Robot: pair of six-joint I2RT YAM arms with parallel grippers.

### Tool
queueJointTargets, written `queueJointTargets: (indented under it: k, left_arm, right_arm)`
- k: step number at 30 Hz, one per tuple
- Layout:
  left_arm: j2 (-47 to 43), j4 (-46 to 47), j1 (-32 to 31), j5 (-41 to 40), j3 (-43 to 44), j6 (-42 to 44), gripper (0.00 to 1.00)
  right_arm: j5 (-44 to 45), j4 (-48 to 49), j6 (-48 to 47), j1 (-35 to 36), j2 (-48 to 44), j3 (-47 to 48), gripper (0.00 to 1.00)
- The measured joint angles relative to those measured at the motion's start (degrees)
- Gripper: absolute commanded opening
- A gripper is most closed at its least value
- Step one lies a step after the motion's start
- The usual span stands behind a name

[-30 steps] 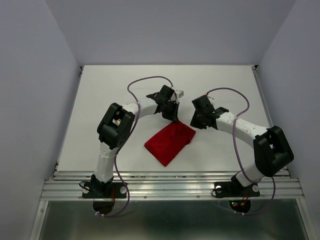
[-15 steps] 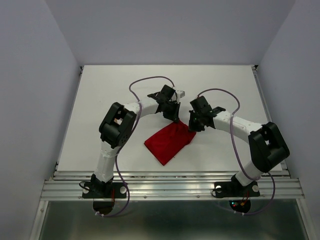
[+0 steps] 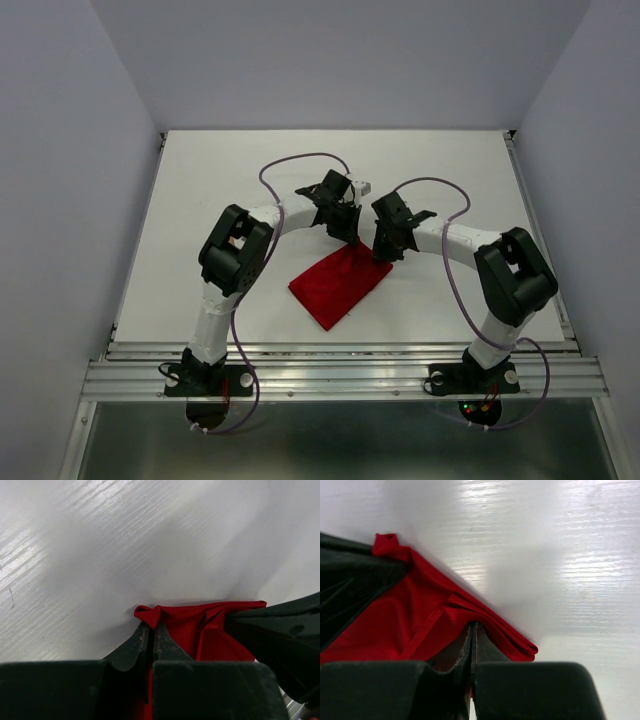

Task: Fold the napkin into a case and place the utensils inside
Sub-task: Fold the 2/3-rectangle-folded napkin at the center of the board.

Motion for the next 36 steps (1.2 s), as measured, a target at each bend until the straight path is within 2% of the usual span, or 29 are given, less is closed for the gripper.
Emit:
queueJointTargets:
  k: [9, 19, 36]
  left_arm:
    - [0.0, -0.39, -0.2, -0.37, 0.33, 0.22, 0.0]
    - [-0.07, -0.44, -0.2, -0.37, 0.33, -0.7, 0.0]
    - [-4.13, -0.68, -0.28, 3.04, 0.31, -8.11, 0.0]
  right_arm:
    - [3.32, 0.46, 5.11, 0.0, 1.79, 0.79, 0.01]
    - [3.72, 0.46, 6.45, 0.0, 1.84, 0.79, 0.01]
    - [4.0, 1.49, 8.98, 0.0, 1.88, 0.59, 0.01]
